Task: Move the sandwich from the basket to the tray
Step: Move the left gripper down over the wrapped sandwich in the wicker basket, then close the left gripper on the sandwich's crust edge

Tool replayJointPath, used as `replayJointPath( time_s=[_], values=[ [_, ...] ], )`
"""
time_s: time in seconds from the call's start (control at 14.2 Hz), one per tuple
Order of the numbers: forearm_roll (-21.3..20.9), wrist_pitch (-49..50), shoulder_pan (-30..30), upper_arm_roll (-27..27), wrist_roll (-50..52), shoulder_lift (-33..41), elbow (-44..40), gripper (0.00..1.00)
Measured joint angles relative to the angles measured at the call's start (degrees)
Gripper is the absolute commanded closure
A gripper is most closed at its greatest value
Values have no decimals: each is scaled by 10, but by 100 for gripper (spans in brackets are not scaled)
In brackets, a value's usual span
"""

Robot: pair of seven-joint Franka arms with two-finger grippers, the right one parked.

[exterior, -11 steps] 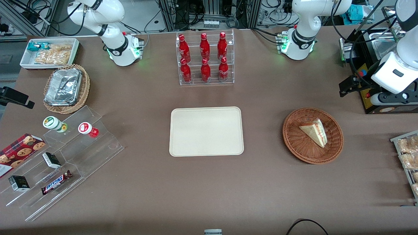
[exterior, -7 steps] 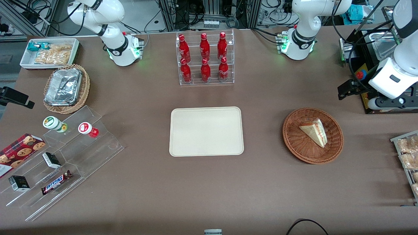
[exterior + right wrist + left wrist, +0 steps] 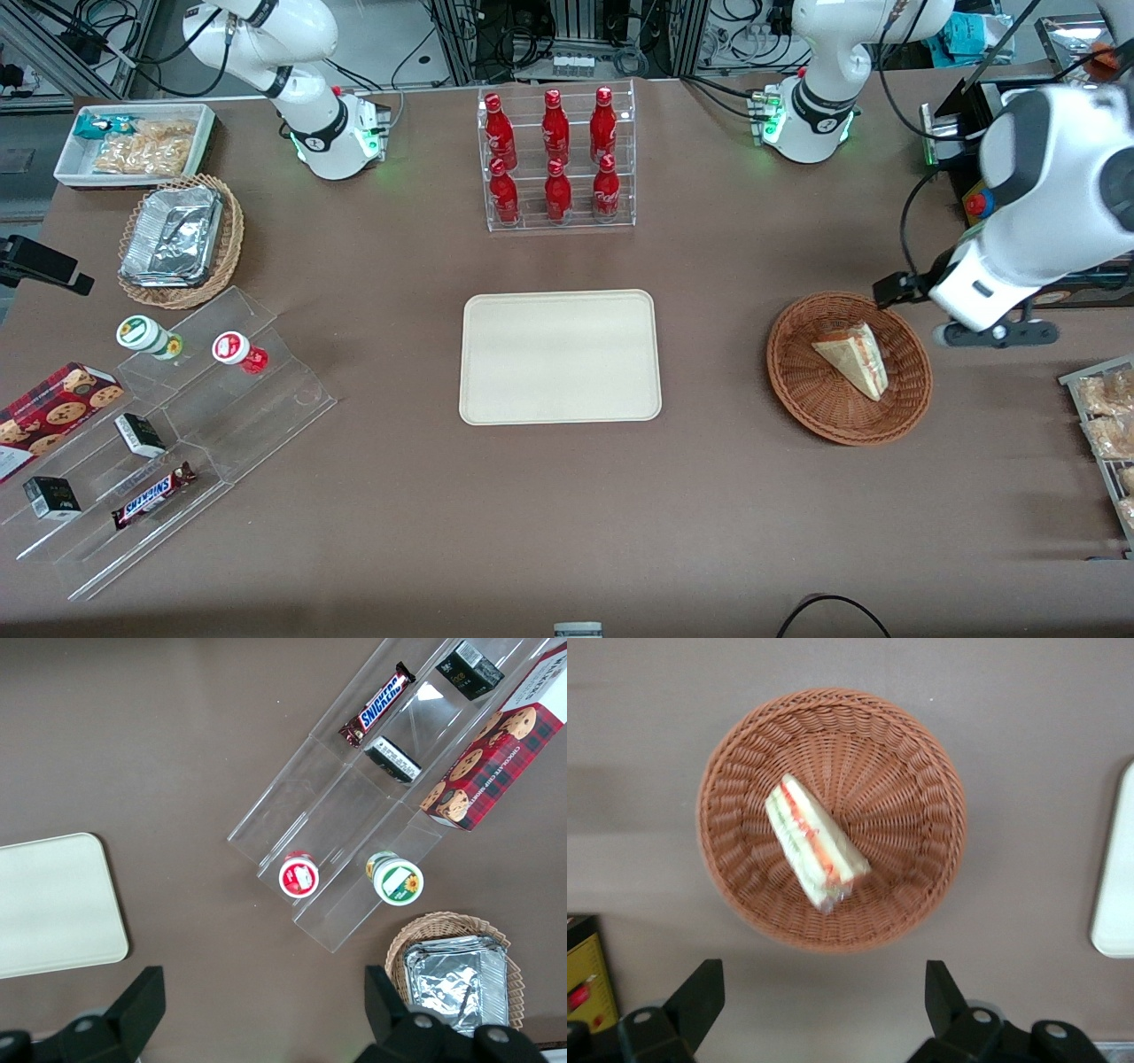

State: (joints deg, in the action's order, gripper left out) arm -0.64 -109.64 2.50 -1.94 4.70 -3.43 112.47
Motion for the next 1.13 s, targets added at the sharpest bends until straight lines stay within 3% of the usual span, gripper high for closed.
replayJointPath(
  time_s=[0.21, 0.35, 0.71, 0.92, 0.99, 1.06, 1.13],
  values=[
    [1, -148, -5, 6, 12, -6, 101, 0],
    [2, -214, -14, 8, 81, -13, 147, 0],
    [3, -270, -18, 7, 357, -53, 159, 0],
    [22, -284, -18, 7, 415, -81, 159, 0],
    [40, -285, -18, 7, 417, -90, 160, 11],
    [53, -286, -18, 7, 417, -100, 160, 50],
    [59, -286, -18, 7, 420, -107, 160, 79]
  ],
)
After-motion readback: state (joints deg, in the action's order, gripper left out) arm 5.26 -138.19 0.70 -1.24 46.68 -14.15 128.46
